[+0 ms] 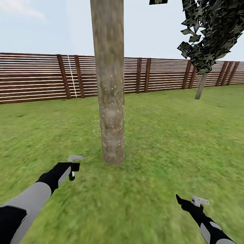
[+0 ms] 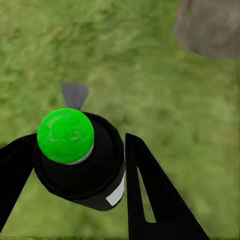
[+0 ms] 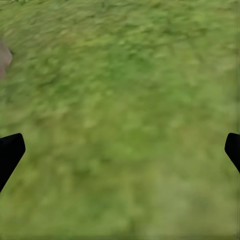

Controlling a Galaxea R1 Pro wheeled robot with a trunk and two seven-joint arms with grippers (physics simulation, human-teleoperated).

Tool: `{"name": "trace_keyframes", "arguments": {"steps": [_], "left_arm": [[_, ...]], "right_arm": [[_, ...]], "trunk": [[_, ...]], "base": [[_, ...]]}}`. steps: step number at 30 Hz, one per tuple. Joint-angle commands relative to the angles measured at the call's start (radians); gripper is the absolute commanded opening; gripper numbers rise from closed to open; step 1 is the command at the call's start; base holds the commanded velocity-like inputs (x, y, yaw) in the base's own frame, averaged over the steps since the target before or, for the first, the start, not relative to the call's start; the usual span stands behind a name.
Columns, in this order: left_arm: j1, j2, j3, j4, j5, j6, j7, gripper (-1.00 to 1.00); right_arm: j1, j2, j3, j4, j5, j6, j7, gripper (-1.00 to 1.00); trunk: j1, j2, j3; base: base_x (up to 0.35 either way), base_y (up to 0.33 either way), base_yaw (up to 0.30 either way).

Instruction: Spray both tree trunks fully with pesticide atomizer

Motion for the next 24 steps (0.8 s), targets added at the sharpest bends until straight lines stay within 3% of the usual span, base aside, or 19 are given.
{"name": "trace_keyframes", "arguments": {"steps": [1,10,12,14,16,18,19,20,21,22,24], "left_arm": [[0.019,-0.001,0.001,-0.001,-0.001,-0.028,0.0,-1.0],[0.073,-0.01,-0.002,-0.003,-0.003,-0.05,-0.022,-1.0],[0.074,-0.01,-0.003,-0.004,-0.005,-0.081,-0.105,-1.0],[0.075,-0.001,-0.003,0.002,-0.011,-0.164,-0.265,-1.0],[0.088,0.013,-0.014,0.025,-0.056,-0.251,-0.436,-1.0],[0.092,0.02,-0.045,0.029,-0.213,-0.312,-0.604,-1.0],[0.092,0.021,-0.052,0.029,-0.292,-0.32,-0.654,-1.0],[0.092,0.021,-0.055,0.029,-0.352,-0.325,-0.685,-1.0],[0.092,0.021,-0.057,0.029,-0.392,-0.327,-0.713,-1.0],[0.092,0.021,-0.061,0.029,-0.415,-0.328,-0.763,-1.0],[0.092,0.021,-0.083,0.028,-0.467,-0.33,-0.942,-1.0]], "right_arm": [[0.0,0.0,0.0,0.0,-0.001,0.0,0.0,1.0],[0.0,0.002,-0.001,0.0,-0.002,0.002,-0.001,1.0],[0.0,0.003,-0.001,-0.001,-0.001,0.002,-0.002,1.0],[0.0,0.006,0.004,-0.002,0.004,0.003,0.002,1.0],[-0.001,0.003,0.025,-0.013,0.007,0.012,0.009,1.0],[-0.001,0.002,0.243,-0.024,0.009,0.017,0.094,1.0],[-0.001,0.001,0.375,-0.037,0.01,0.02,0.18,1.0],[-0.001,0.001,0.471,-0.064,0.01,0.024,0.281,1.0],[-0.002,0.001,0.523,-0.109,0.011,0.026,0.39,1.0],[-0.002,0.002,0.55,-0.166,0.011,0.027,0.489,1.0],[-0.002,0.008,0.574,-0.333,0.01,0.03,0.599,1.0]], "trunk": [[0.0,0.0,0.0],[0.0,0.0,0.0],[0.0,0.0,0.0],[0.0,0.0,0.0],[0.0,0.0,0.0],[0.0,0.0,0.0],[0.0,0.0,0.0],[0.0,0.0,0.0],[0.0,0.0,0.0],[0.0,0.0,0.0],[0.0,0.0,0.0]], "base": [[0.0,0.0,0.0],[-0.059,0.0,0.0],[-0.007,0.0,0.0],[-0.002,0.0,0.0],[0.0,0.0,0.0],[0.0,0.0,0.0],[0.0,0.0,0.0],[0.0,0.0,0.0],[0.0,0.0,0.0],[0.0,0.0,0.0],[0.0,0.0,0.0]]}}
